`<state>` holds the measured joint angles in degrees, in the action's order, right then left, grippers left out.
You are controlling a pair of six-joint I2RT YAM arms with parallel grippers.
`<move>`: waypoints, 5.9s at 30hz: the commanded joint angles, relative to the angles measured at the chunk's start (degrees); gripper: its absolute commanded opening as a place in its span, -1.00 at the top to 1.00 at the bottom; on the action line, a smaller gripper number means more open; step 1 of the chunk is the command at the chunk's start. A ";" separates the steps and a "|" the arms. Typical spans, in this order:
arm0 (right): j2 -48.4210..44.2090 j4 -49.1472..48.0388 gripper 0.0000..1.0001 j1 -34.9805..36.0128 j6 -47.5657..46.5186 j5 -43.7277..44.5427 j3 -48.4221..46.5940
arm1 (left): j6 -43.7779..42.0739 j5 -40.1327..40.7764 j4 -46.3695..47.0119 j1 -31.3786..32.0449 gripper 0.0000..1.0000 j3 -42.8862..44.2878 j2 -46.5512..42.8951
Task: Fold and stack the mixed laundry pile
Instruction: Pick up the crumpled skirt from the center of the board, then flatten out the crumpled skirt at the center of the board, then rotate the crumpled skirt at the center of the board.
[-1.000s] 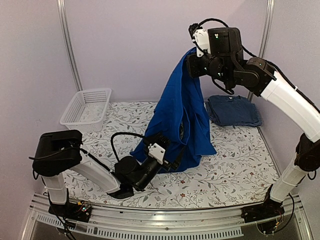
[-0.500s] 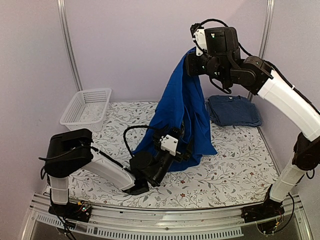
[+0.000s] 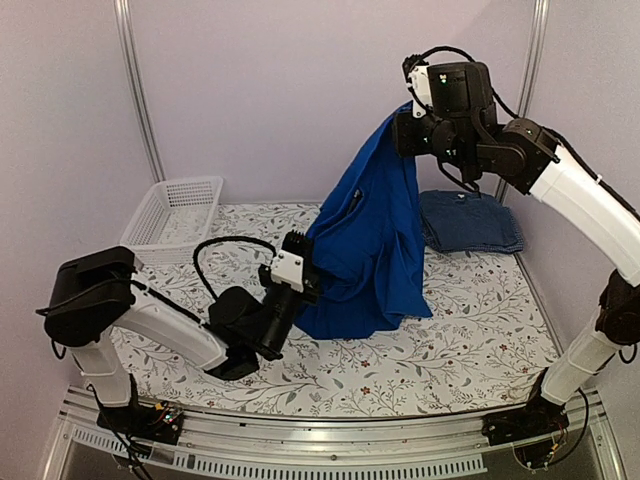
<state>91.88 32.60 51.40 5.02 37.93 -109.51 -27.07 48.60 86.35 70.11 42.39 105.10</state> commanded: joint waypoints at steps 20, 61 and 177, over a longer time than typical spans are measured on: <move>-22.05 -4.85 1.00 -9.38 -6.50 -28.36 17.38 | 25.97 -36.01 -70.58 -22.33 1.00 18.51 -39.22; 9.00 -7.15 -0.37 -33.40 5.01 -70.81 33.57 | 45.19 -61.93 -93.42 -50.36 -0.49 18.64 -17.84; 4.00 -11.75 0.18 -8.60 16.95 -54.87 57.10 | 37.41 -57.02 -102.98 -40.73 -0.51 58.28 22.93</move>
<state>98.63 12.58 43.16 25.96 -24.67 -50.00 11.86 -9.26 -16.60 29.82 111.44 141.67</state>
